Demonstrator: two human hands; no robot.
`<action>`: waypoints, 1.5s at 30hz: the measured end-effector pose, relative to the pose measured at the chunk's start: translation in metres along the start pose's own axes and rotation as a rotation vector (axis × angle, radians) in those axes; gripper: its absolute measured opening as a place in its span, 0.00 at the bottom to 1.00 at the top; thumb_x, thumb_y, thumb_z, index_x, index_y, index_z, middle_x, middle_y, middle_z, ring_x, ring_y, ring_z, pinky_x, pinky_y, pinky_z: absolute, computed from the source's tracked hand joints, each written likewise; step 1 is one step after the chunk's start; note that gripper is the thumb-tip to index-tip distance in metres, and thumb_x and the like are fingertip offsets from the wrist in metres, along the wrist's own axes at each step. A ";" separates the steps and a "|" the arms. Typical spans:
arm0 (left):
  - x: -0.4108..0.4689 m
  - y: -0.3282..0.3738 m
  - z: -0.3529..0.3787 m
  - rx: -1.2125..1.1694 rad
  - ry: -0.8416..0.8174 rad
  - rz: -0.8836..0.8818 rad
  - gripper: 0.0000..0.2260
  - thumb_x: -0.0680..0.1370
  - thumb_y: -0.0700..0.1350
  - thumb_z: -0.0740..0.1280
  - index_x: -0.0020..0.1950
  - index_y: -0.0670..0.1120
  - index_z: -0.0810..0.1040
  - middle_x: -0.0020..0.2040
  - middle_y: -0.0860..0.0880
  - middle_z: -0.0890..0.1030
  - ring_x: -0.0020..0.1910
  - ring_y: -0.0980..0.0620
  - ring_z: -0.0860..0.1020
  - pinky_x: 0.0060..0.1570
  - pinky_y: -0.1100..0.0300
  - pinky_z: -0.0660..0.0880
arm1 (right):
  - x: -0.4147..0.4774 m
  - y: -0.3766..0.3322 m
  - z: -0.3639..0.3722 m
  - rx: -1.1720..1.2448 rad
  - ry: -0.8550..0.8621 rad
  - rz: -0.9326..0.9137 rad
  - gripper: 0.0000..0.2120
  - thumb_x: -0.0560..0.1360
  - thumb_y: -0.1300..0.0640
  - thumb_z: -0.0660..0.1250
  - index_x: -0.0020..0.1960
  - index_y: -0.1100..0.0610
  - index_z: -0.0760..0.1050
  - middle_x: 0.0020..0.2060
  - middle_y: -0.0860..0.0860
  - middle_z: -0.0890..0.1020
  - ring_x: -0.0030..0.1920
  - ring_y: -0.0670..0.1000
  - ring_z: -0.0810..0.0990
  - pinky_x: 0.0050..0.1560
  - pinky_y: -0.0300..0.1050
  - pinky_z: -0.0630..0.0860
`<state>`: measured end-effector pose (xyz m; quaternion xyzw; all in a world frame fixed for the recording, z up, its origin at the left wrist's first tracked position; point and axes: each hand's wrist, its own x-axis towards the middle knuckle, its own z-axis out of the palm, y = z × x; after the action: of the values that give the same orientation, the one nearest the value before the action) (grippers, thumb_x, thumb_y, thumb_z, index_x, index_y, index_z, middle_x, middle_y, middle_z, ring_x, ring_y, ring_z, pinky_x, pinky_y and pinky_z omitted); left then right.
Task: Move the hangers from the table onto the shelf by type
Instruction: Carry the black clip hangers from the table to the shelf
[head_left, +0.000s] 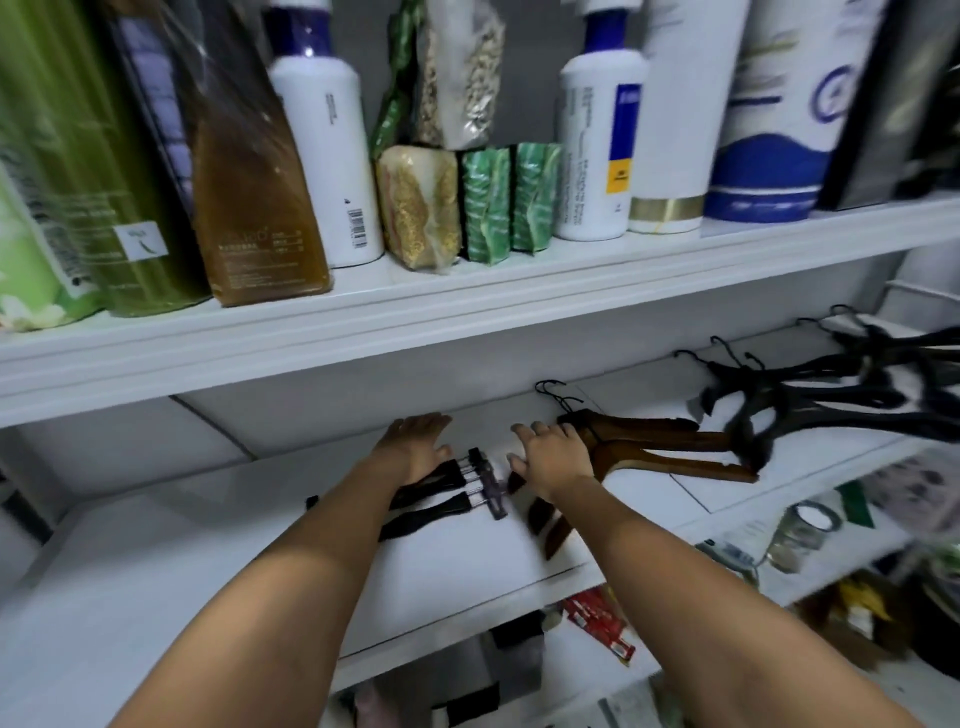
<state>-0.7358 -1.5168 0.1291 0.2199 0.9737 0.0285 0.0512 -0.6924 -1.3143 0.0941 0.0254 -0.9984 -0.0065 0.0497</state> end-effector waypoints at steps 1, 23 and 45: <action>0.003 0.012 -0.005 0.008 0.008 0.034 0.25 0.82 0.50 0.55 0.77 0.47 0.53 0.78 0.47 0.55 0.76 0.48 0.56 0.75 0.54 0.53 | -0.007 0.008 -0.006 0.003 0.012 0.020 0.24 0.81 0.46 0.54 0.74 0.53 0.60 0.67 0.56 0.72 0.67 0.55 0.69 0.69 0.52 0.60; 0.057 0.301 -0.032 0.015 0.020 0.552 0.26 0.82 0.53 0.53 0.78 0.49 0.50 0.79 0.49 0.50 0.77 0.49 0.51 0.75 0.56 0.44 | -0.180 0.233 -0.061 -0.119 0.120 0.516 0.23 0.81 0.46 0.52 0.75 0.50 0.60 0.66 0.53 0.73 0.63 0.57 0.73 0.64 0.50 0.65; 0.058 0.634 -0.009 0.083 0.063 1.074 0.27 0.82 0.55 0.54 0.78 0.46 0.52 0.79 0.47 0.50 0.77 0.48 0.51 0.76 0.53 0.48 | -0.398 0.446 -0.067 -0.175 0.110 1.022 0.24 0.80 0.47 0.54 0.75 0.49 0.59 0.70 0.54 0.69 0.67 0.56 0.71 0.66 0.52 0.64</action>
<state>-0.5193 -0.9200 0.1822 0.6879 0.7255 0.0186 -0.0086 -0.3126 -0.8490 0.1287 -0.4693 -0.8750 -0.0634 0.1009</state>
